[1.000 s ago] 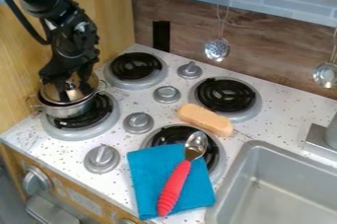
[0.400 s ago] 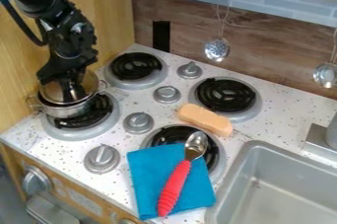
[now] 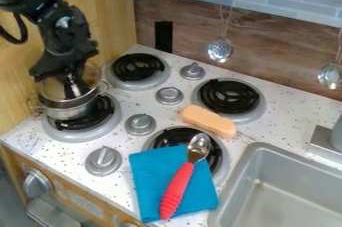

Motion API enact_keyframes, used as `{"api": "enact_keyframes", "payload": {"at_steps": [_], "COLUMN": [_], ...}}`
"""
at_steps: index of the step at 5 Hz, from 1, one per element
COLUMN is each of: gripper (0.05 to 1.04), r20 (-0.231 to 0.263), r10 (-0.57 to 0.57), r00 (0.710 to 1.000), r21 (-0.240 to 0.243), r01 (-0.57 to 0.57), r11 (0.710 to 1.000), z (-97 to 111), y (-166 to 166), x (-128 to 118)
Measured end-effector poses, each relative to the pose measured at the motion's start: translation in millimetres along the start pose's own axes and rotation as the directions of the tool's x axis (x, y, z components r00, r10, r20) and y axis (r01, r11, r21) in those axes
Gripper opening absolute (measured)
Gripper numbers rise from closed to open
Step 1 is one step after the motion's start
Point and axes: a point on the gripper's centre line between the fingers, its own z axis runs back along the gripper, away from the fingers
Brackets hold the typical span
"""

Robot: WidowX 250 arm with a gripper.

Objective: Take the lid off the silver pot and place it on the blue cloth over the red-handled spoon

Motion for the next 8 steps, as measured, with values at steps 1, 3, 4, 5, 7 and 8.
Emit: {"api": "enact_keyframes", "payload": {"at_steps": [1,3,4,5,7,8], "gripper": [0.306,0.306,0.306,0.306,0.306,0.306], "r20": [-0.004,-0.018,-0.017,-0.031,-0.054,-0.039], "r10": [-0.047,-0.211,-0.308,-0.360,-0.497,-0.568], "r00": [0.999,0.977,0.951,0.932,0.866,0.822], "r21": [-0.048,-0.112,-0.173,-0.193,-0.236,-0.260], "r01": [0.047,0.207,0.300,0.348,0.473,0.540], "r11": [0.998,0.972,0.938,0.917,0.849,0.800], "z": [14,35,52,55,57,62], "y": [-8,-21,-27,-30,-40,-42], "x": [-13,-58,-88,-101,-125,-140]}}
